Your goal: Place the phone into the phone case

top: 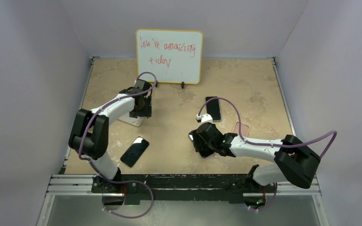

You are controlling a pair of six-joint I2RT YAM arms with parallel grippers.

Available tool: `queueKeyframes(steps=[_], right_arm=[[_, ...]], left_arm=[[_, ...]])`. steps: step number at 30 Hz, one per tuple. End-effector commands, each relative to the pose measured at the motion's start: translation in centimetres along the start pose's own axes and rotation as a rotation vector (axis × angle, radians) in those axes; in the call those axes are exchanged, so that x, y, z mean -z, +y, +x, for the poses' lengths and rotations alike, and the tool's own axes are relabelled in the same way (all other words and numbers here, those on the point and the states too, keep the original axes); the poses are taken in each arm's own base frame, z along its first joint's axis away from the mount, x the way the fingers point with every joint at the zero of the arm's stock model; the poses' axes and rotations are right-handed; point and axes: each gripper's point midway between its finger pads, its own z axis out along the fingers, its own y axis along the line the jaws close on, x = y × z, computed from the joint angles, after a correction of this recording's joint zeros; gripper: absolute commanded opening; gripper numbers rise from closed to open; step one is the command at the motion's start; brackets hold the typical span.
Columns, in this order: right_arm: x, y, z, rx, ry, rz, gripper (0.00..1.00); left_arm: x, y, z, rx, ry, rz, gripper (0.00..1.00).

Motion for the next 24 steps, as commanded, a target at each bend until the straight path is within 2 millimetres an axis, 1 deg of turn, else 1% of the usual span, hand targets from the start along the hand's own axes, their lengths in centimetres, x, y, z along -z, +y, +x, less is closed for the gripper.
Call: queueKeyframes(steps=[1,6,8,10,13,15,16,18,24], right_arm=[[0.2,-1.1,1.7,-0.035,0.044,0.037,0.48],[0.4,-1.1,1.6,-0.04,0.037,0.033,0.48],[0.4,-1.0,1.6,-0.043,0.034,0.031,0.47],[0.4,-0.9,1.6,-0.047,0.034,0.029,0.47],[0.5,-0.9,1.6,-0.054,0.033,0.027,0.47],[0.5,-1.0,1.6,-0.059,0.029,0.028,0.46],[0.6,-1.0,1.6,-0.059,0.029,0.028,0.46],[0.6,-1.2,1.8,-0.061,0.029,0.031,0.46],[0.5,-1.1,2.1,-0.077,0.035,0.028,0.45]], left_arm=[[-1.1,-0.5,-1.1,-0.036,-0.013,0.017,0.53],[-2.8,-0.3,-0.2,-0.064,0.034,-0.011,0.45],[-3.2,-0.2,0.0,-0.067,0.052,-0.016,0.41],[-3.2,-0.6,0.0,-0.066,0.062,-0.001,0.31],[-2.8,-1.7,0.2,-0.056,0.077,0.064,0.14],[-2.1,-3.0,0.4,-0.03,0.085,0.134,0.06],[-1.6,-4.0,0.5,-0.013,0.093,0.192,0.03],[-0.6,-5.3,0.6,0.035,0.103,0.263,0.0],[2.8,-10.9,1.1,0.229,0.128,0.567,0.0]])
